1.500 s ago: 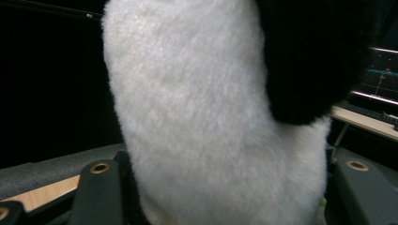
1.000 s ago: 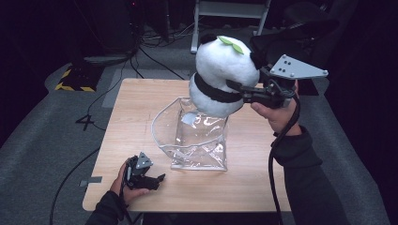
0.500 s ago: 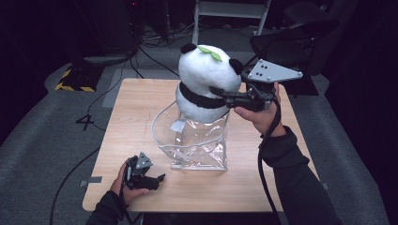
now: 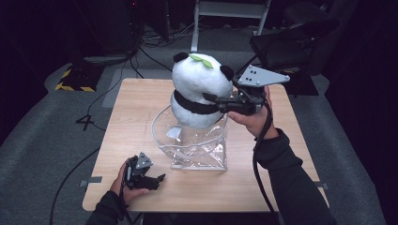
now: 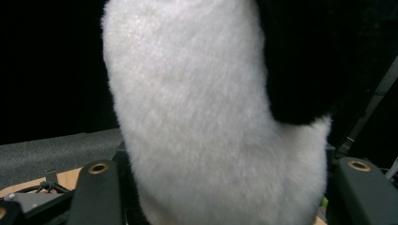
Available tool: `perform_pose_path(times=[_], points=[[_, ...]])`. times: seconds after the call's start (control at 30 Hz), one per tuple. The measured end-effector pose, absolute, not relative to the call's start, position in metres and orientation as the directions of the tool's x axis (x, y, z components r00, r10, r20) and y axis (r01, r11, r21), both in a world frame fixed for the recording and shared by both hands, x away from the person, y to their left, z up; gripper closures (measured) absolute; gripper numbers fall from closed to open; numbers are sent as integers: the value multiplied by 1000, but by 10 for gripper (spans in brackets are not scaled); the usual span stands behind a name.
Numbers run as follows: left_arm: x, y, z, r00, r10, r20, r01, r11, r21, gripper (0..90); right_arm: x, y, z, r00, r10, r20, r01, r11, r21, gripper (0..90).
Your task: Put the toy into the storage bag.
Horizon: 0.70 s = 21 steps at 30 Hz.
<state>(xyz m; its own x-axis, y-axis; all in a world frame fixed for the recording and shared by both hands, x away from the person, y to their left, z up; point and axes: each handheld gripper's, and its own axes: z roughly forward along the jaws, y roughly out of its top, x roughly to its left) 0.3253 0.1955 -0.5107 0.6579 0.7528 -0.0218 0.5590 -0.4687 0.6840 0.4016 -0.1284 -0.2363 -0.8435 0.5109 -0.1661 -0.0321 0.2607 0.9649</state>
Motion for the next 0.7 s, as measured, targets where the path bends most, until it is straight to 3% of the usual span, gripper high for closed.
perform_pose_path(times=[0.7], points=[[325,196,-511,659,752,-19,557,-471,684,122,406,-128,-259,-855,499,-141,10,287,958,367]])
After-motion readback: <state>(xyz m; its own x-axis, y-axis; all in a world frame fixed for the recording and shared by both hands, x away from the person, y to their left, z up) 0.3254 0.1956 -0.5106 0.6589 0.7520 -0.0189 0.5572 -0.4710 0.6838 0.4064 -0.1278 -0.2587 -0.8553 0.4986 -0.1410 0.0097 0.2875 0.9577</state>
